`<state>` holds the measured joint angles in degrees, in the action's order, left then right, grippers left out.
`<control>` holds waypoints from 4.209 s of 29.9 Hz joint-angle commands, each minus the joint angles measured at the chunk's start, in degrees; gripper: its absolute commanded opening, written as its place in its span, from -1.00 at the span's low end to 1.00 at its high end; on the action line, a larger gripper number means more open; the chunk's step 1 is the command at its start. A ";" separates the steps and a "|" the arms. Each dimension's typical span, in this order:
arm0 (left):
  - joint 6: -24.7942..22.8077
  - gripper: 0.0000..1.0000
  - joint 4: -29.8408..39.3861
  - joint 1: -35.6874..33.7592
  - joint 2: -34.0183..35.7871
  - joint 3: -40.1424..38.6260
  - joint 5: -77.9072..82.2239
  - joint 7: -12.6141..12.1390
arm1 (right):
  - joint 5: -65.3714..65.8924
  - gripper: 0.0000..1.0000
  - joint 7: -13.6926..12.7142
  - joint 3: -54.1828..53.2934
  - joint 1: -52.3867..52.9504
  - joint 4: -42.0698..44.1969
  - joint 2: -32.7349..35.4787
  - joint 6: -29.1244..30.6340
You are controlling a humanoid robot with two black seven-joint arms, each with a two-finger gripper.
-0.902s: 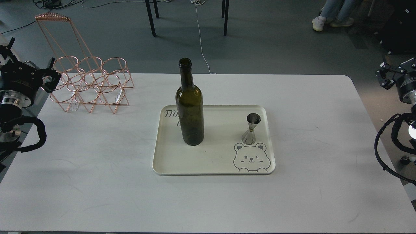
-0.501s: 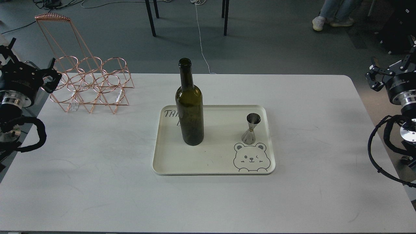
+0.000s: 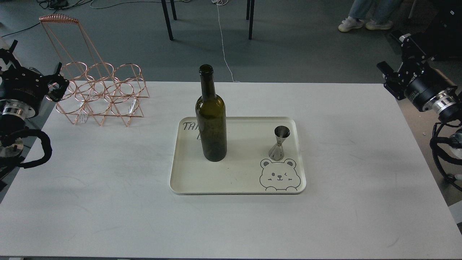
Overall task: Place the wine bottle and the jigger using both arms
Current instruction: 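Move the right gripper from rest toward the metal jigger on the tray, then close the right gripper around the metal jigger and lift it, then carry the jigger off the tray away from the bottle with the right gripper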
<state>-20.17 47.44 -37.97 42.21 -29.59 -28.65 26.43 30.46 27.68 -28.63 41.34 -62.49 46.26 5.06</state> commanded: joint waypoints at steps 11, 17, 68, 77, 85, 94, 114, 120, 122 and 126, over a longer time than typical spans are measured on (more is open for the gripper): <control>-0.05 0.96 0.02 -0.27 1.73 0.06 0.00 0.11 | 45.80 0.97 0.32 12.54 -1.26 -9.15 4.01 -17.35; -0.05 0.96 0.02 -0.35 1.82 0.06 0.00 0.11 | 56.98 0.95 0.32 18.52 -1.88 -7.57 0.77 -22.19; 0.04 0.96 -0.60 -1.06 3.23 -0.90 1.40 0.02 | 65.08 -0.85 0.32 29.86 8.49 15.20 -23.50 -27.90; 0.04 0.96 -0.51 -1.49 4.28 -0.99 1.49 0.02 | 64.20 -0.84 0.32 24.60 8.76 12.30 -11.82 -30.02; 0.57 0.96 -0.16 -1.94 4.10 -0.99 1.49 0.02 | 58.41 -0.84 0.32 22.92 3.23 14.93 -6.36 -32.03; 0.57 0.96 -0.07 -1.94 3.93 -0.90 1.58 0.02 | 56.64 -0.82 0.32 22.83 -1.87 20.47 -7.15 -33.06; 0.75 0.96 -0.07 -2.02 4.28 -0.90 1.58 0.28 | 55.85 -0.41 0.32 22.92 -3.46 22.94 -11.02 -33.06; 0.75 0.96 -0.07 -2.02 4.19 -0.99 1.49 0.28 | 55.85 -0.18 0.32 23.36 -3.63 22.41 -10.40 -33.06; 0.66 0.96 -0.07 -2.02 4.28 -0.99 1.49 0.37 | 55.85 -0.09 0.32 23.53 -4.07 22.06 -10.23 -33.06; 0.66 0.96 0.02 -2.02 4.37 -1.60 1.40 0.28 | 55.85 0.10 0.32 23.62 -4.43 21.27 -9.26 -33.06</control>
<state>-19.45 47.39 -39.99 46.49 -30.70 -27.22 26.77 86.30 28.00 -5.12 37.11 -40.66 36.18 -28.01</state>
